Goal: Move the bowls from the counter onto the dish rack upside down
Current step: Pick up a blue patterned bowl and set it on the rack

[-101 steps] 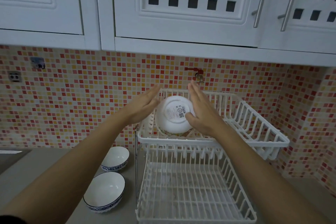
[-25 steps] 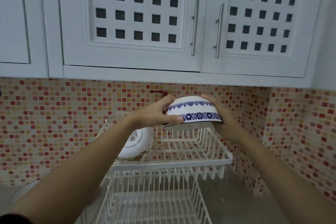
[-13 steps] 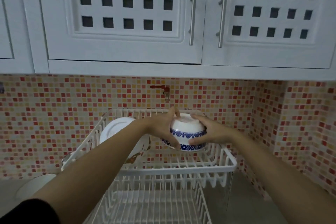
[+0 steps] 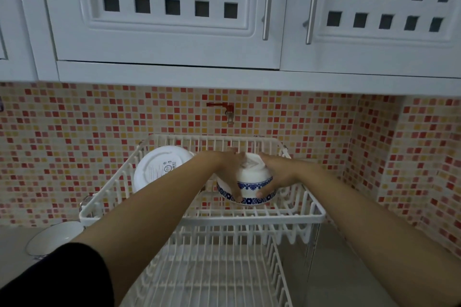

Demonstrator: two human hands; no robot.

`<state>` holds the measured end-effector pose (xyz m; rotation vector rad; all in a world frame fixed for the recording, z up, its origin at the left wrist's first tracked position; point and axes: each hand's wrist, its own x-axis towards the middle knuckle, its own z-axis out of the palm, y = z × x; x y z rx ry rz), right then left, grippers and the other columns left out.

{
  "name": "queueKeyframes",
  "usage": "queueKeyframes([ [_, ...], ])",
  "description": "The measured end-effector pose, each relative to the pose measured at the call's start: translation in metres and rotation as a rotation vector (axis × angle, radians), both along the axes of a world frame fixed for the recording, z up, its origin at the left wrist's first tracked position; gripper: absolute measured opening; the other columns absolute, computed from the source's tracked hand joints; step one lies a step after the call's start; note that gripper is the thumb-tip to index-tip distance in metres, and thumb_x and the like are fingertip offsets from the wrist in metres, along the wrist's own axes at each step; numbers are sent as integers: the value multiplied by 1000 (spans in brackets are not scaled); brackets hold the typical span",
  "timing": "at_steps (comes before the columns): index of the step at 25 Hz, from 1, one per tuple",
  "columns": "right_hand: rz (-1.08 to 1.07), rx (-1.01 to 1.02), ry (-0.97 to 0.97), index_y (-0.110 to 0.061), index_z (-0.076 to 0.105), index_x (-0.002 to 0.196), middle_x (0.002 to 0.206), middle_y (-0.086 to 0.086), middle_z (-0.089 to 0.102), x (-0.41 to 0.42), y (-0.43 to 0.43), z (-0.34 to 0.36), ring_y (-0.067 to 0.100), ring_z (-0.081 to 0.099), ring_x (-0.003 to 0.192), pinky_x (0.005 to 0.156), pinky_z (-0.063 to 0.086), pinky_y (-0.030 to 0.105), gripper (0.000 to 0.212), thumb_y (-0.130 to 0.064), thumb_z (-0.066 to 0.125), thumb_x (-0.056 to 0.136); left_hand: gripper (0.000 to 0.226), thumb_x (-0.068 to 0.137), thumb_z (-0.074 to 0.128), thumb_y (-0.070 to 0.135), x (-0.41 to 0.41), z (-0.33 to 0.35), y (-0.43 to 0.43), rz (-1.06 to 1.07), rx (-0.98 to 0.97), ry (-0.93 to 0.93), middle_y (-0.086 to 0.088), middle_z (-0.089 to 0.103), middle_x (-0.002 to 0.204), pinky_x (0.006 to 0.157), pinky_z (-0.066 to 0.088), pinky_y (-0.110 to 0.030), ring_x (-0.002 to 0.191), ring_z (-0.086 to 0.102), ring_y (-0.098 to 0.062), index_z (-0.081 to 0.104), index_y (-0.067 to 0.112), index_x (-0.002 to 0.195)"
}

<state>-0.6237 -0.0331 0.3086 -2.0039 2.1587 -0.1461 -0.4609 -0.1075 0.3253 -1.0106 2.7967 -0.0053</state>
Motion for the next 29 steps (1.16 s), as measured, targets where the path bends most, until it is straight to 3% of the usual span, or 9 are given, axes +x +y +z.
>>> queueKeyframes([
  [4,-13,22,30,-29,19,146,152,-5,34,-7,-12,2,22,38,135,108,38,45,138,-81,74,31,115,57,82,53,-6,7,-1,37,-2,-41,-6,34,148,104,42,-43,131,40,-30,17,24,147],
  [6,-24,27,38,-28,17,147,152,-3,33,-9,-13,1,24,37,136,109,37,45,138,-79,75,33,118,56,83,53,-9,6,1,57,-9,-62,-6,34,149,103,42,-44,132,40,-30,16,24,148],
  [11,-43,58,137,-15,3,152,160,1,12,15,16,11,23,23,144,114,29,38,118,-56,75,68,114,70,76,48,-3,15,14,4,-41,-122,-4,7,161,114,30,-46,143,23,-30,0,21,151],
  [15,-22,-213,226,-10,-5,151,161,6,-8,39,47,39,20,1,148,120,9,36,85,-51,42,94,85,93,54,24,39,56,36,-91,-57,210,-8,8,160,114,29,-39,141,32,-28,-7,15,150],
  [17,-29,-458,144,-10,-2,151,161,5,-4,67,59,47,18,1,148,118,6,34,73,-50,29,98,67,99,41,24,73,69,46,-100,-176,387,-10,22,157,114,27,-37,141,31,-26,0,13,151],
  [20,50,-721,-39,-12,4,152,161,1,3,126,67,48,14,2,148,118,7,33,64,-45,23,100,51,101,33,24,126,71,55,-32,-272,640,-13,42,147,109,33,-36,134,43,-26,19,12,149],
  [23,137,-761,-179,-12,7,152,161,1,4,190,57,35,13,4,148,118,7,30,62,-43,25,101,47,102,31,26,185,53,57,100,-286,795,-10,40,149,110,30,-35,137,39,-25,28,13,147],
  [29,264,-742,-541,-10,7,151,161,5,4,323,19,-12,15,2,148,117,3,28,61,-36,30,101,51,101,31,32,308,-12,43,430,-255,847,-7,33,154,112,26,-32,141,33,-22,25,13,148],
])
